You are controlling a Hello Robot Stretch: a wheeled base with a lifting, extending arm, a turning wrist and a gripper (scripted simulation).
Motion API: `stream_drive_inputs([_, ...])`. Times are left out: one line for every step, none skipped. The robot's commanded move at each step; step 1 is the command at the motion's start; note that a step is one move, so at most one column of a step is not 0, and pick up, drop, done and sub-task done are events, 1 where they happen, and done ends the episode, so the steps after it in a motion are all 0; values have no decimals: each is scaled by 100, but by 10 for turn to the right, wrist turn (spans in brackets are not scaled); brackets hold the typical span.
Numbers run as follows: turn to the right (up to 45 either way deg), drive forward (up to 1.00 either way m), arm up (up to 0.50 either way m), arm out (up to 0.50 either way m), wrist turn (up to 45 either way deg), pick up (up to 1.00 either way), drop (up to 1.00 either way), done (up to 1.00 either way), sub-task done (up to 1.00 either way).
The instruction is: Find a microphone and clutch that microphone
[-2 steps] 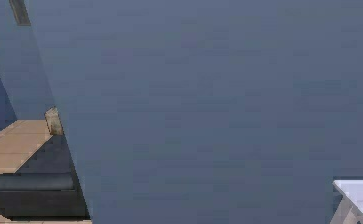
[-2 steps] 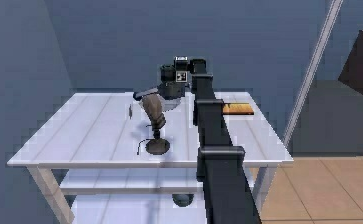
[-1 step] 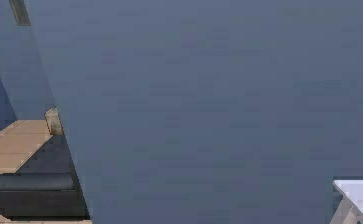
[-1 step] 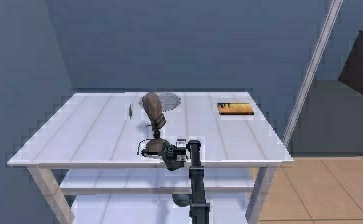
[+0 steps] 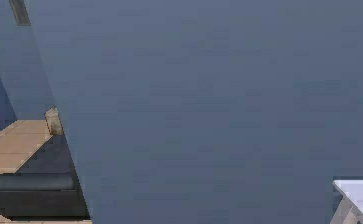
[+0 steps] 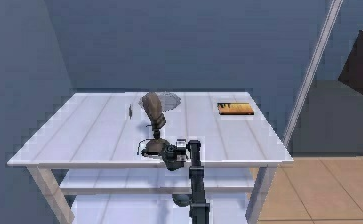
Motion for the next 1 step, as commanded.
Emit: stream_drive_inputs([0,0,10,0,0,0,0,0,0])
